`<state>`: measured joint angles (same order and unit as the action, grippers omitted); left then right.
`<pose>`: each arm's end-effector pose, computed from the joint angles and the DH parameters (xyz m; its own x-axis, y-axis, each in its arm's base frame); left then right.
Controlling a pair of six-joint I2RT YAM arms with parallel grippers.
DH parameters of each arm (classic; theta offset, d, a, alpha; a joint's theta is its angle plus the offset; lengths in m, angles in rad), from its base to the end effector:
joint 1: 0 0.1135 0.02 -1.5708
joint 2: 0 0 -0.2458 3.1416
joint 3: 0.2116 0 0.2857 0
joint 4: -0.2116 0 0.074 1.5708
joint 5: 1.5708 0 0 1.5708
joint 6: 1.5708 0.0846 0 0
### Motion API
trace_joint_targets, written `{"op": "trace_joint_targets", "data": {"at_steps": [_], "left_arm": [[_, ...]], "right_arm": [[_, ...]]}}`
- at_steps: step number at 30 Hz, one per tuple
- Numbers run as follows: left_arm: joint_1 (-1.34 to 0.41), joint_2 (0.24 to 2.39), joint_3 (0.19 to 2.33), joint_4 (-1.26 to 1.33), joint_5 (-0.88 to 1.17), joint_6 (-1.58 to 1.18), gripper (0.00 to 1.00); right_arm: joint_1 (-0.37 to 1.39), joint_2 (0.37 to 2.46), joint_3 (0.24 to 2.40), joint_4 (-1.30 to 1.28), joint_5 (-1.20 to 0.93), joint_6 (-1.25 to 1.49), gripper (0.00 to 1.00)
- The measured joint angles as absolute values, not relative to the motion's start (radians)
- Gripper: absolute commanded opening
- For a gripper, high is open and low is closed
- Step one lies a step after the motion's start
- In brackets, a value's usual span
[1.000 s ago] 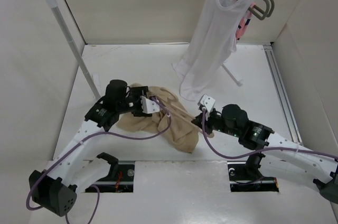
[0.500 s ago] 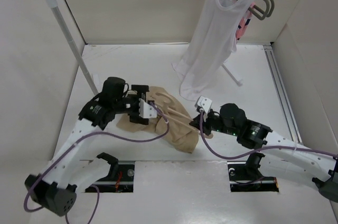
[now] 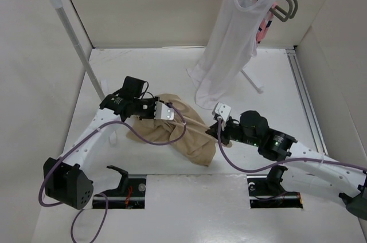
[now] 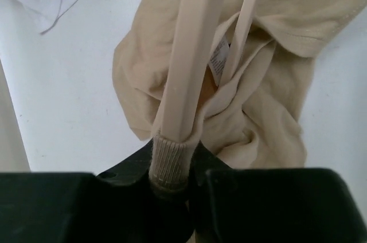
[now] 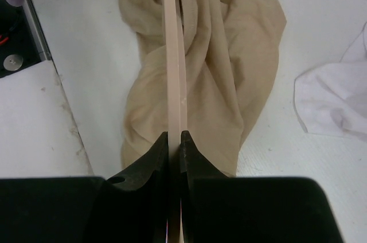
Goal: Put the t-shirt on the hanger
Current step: Place tshirt on hanger
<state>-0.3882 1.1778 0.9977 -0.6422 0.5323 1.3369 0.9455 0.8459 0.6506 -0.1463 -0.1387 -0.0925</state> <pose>0.2720 -0.1576 0.2419 0.4711 0.7129 -0.5195 0.8094 -0.1153 0.5758 0.1611 0.2431 0.2493 -0.1140 -0.3142 -0.9425 -0.8936 0.4470 -0.0409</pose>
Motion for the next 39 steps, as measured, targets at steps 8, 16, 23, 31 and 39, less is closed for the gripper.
{"op": "trace_joint_targets", "data": {"at_steps": [8, 16, 23, 31, 39], "left_arm": [[-0.400, 1.106, 1.037, -0.730, 0.618, 1.367, 0.04], [-0.425, 1.064, 1.042, -0.760, 0.621, 1.299, 0.00], [-0.455, 1.061, 1.007, -0.606, 0.587, 0.964, 0.00], [-0.443, 1.045, 0.957, -0.437, 0.439, 0.560, 0.00], [-0.441, 1.036, 0.957, -0.377, 0.317, 0.328, 0.00]], "right_arm": [[0.945, 0.940, 0.736, -0.149, -0.167, -0.136, 0.00], [0.950, 1.037, 0.807, -0.144, -0.165, -0.179, 0.22], [0.950, 1.081, 0.897, -0.160, 0.105, -0.073, 0.96], [0.950, 0.902, 0.987, -0.291, 0.416, 0.137, 1.00], [1.030, 0.988, 0.995, -0.321, 0.466, 0.380, 0.97]]}}
